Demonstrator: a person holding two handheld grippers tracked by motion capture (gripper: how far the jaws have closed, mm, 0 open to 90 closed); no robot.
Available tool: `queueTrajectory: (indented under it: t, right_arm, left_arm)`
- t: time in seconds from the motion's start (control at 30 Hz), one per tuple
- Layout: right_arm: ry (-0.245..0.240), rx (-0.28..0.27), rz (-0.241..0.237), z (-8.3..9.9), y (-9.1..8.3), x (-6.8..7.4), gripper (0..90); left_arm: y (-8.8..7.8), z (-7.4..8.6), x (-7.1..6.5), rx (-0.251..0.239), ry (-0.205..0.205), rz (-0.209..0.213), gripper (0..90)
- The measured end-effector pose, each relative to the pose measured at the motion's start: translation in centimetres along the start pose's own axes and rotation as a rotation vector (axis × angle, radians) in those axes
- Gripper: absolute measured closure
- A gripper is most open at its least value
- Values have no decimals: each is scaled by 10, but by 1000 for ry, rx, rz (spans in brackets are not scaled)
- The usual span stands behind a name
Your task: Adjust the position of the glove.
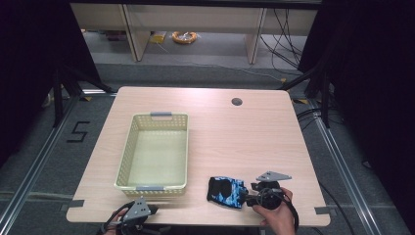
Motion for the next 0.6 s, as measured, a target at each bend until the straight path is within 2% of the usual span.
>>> queueTrajectory:
  t: [0.03, 0.07, 0.1, 0.13, 0.17, 0.2, 0.23, 0.27, 0.3, 0.33, 0.37, 0.4, 0.43, 0.47, 0.53, 0.57, 0.6]
  right_arm:
    - [-58, -13, 11, -1, 4, -3, 414]
    - [-41, 20, 3, -1, 4, 0, 414]
    - [-53, 15, -5, -2, 7, 1, 414]
    - [-98, -15, 20, -4, 12, 1, 420]
    - [-125, 26, 16, -4, 13, 2, 442]
    - [-130, 24, 13, -5, 17, 7, 473]
    - [-170, 50, 22, -5, 16, 7, 507]
    - [-185, 62, 12, -5, 16, 9, 541]
    - [-217, 76, 5, -7, 16, 10, 614]
    - [-217, 76, 5, -7, 16, 10, 614]
    - [-204, 70, -25, -6, 17, 11, 696]
    - [-204, 70, -25, -6, 17, 11, 696]
    - [-180, 63, -51, -6, 17, 11, 733]
    - [-182, 77, -66, -6, 16, 10, 759]
    - [-179, 54, -90, -6, 18, 9, 782]
    - [-182, 67, -94, -6, 17, 8, 788]
    - [-176, 66, -99, -7, 17, 8, 791]
  left_arm:
    - [0, 0, 0, 1, 1, 0, 217]
    - [1, 0, 0, -2, -1, -1, 217]
    - [0, 1, 1, 13, -9, -7, 217]
    - [0, 0, 1, 11, 1, -9, 217]
    - [-1, 1, 2, 20, 18, -6, 217]
    - [-1, 1, 3, 20, 18, -10, 217]
    - [-1, 1, 3, 22, 19, -13, 217]
    - [0, 0, 2, 9, 9, -10, 217]
    - [-1, 1, 2, 19, 20, -10, 218]
    - [0, 0, 1, 2, 8, -7, 218]
    - [1, 0, 0, -3, 2, -5, 219]
    - [1, 0, 0, -2, 4, -2, 219]
    - [0, 1, 1, 21, 6, -10, 219]
    - [0, 0, 1, 23, 10, -11, 219]
    - [1, -1, 0, 11, 15, 0, 221]
    - [3, -2, -3, -8, -18, 17, 226]
    - [3, -3, -4, -1, -16, 25, 233]
Point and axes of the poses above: each handheld gripper's, and its own axes: y roughly forward along the jaws, z roughly out of its underside, x roughly to its left, the point moved 2 cm from there along y, roughly forward along the jaws, and after that the axes turned 5 degrees about x, right-handed, at the moved point
